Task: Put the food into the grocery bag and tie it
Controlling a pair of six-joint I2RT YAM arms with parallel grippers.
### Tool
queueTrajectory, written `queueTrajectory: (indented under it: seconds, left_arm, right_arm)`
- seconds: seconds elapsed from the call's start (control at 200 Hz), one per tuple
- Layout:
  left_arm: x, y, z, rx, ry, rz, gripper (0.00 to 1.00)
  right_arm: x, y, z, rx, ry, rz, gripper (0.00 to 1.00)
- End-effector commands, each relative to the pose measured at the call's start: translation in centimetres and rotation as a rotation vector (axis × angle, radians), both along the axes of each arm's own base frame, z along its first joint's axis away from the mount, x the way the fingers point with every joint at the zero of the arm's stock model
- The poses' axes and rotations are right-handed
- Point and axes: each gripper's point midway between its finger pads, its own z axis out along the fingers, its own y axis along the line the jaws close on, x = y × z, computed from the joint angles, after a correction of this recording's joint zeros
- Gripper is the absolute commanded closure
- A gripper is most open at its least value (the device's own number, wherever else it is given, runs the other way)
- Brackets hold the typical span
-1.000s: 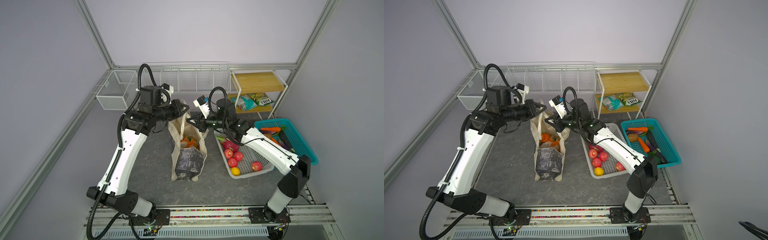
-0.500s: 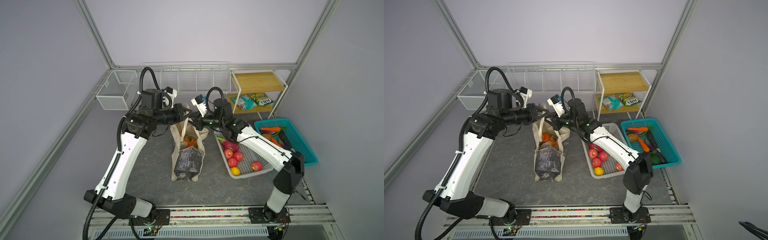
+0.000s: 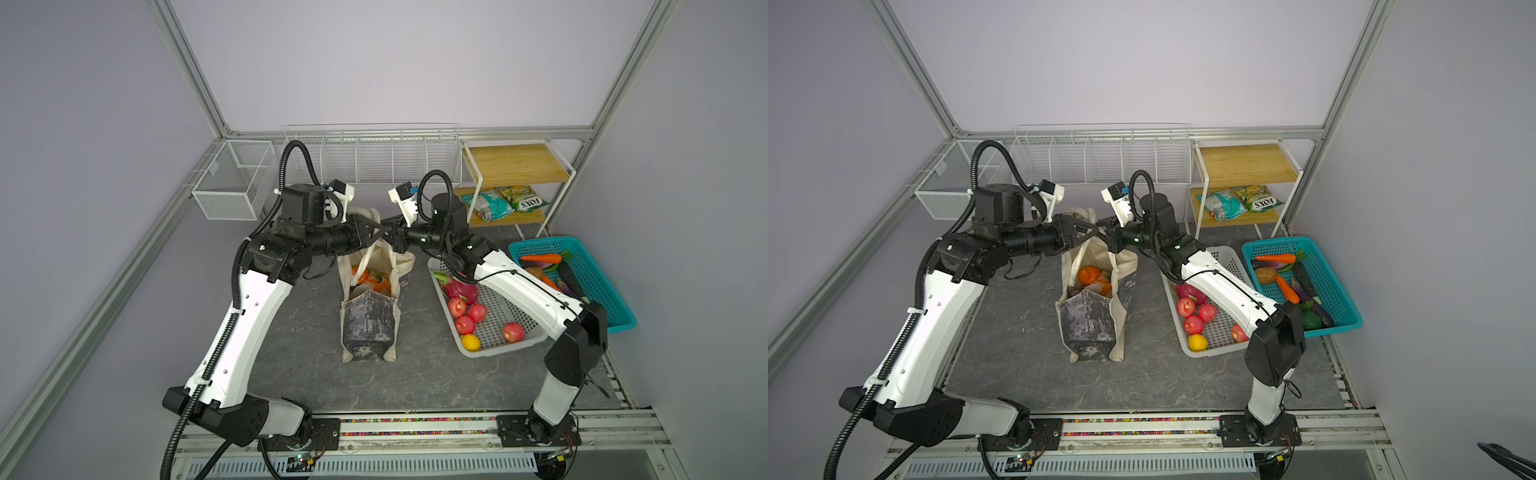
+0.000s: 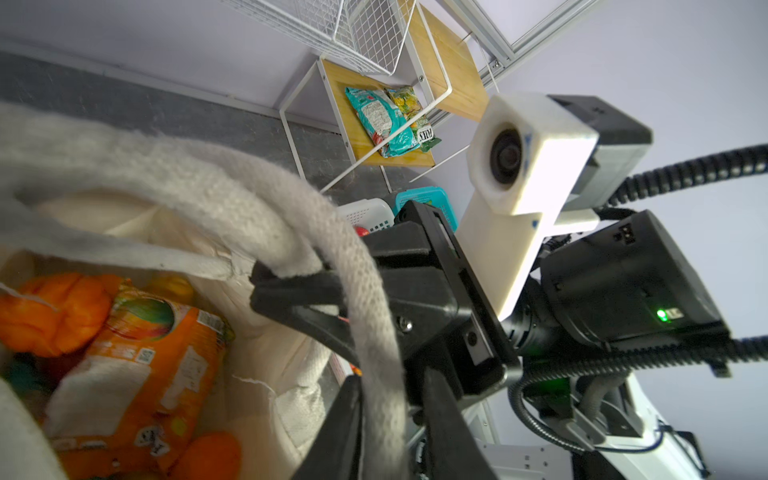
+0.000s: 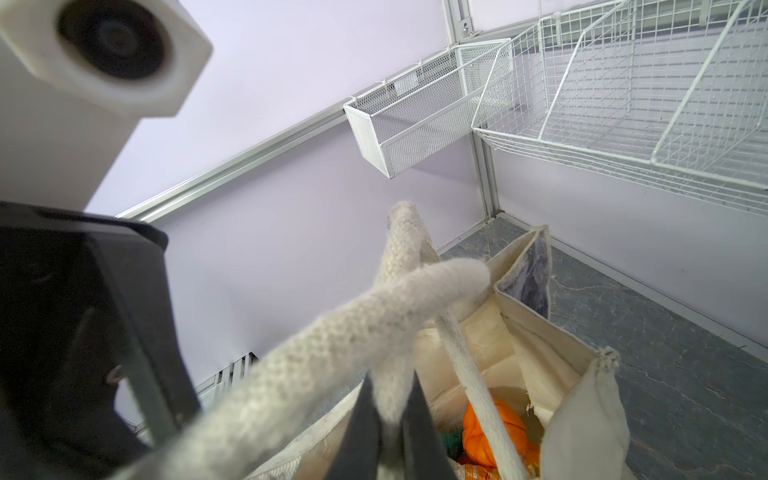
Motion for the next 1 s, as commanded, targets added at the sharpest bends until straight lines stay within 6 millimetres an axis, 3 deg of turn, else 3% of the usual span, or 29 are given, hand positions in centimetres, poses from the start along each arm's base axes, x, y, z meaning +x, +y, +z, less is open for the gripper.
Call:
queueTrajectory:
  seconds: [0.0, 0.155, 0.305, 0.515, 0.66, 0.735, 0.81, 0.895, 1.0]
  left_arm:
    - [-0.7, 0.2, 0.7, -0.002, -0.032, -0.003, 0.61]
    - [-0.6, 0.4, 1.5, -0.026, -0.058, 0.017, 0.41]
    - [-0.7, 0.9, 2.3, -0.044, -0.085, 0.05, 0.34]
    - [-0.7, 2.9, 5.0, -0.092, -0.155, 0.173, 0.27]
    - [-0.6, 5.2, 6.6, -0.136, -0.176, 0.288, 0.26]
    - [-0.1, 7.2, 6.7, -0.163, -0.149, 0.374, 0.41]
    - [1.0, 9.0, 5.5, -0.212, -0.065, 0.447, 0.49]
    - [2.3, 9.3, 4.3, -0.252, -0.014, 0.465, 0.5]
    - [3.7, 8.4, 3.7, -0.311, 0.027, 0.454, 0.42]
  right_arm:
    - [0.7, -0.3, 2.6, 0.071, -0.058, -0.019, 0.93]
    - [0.5, -0.4, 2.7, 0.079, -0.056, -0.018, 0.93]
    - [0.2, -0.5, 2.8, 0.083, -0.055, -0.013, 0.93]
    - [-0.2, -0.6, 2.9, 0.087, -0.056, -0.012, 0.93]
    - [-0.5, -0.8, 2.8, 0.085, -0.056, -0.014, 0.93]
    - [-0.7, -0.9, 2.8, 0.083, -0.057, -0.013, 0.93]
    - [-0.9, -0.9, 2.8, 0.082, -0.059, -0.011, 0.93]
    - [-1.1, -1.0, 2.9, 0.081, -0.062, -0.009, 0.93]
    - [-1.3, -1.0, 3.0, 0.079, -0.068, -0.005, 0.93]
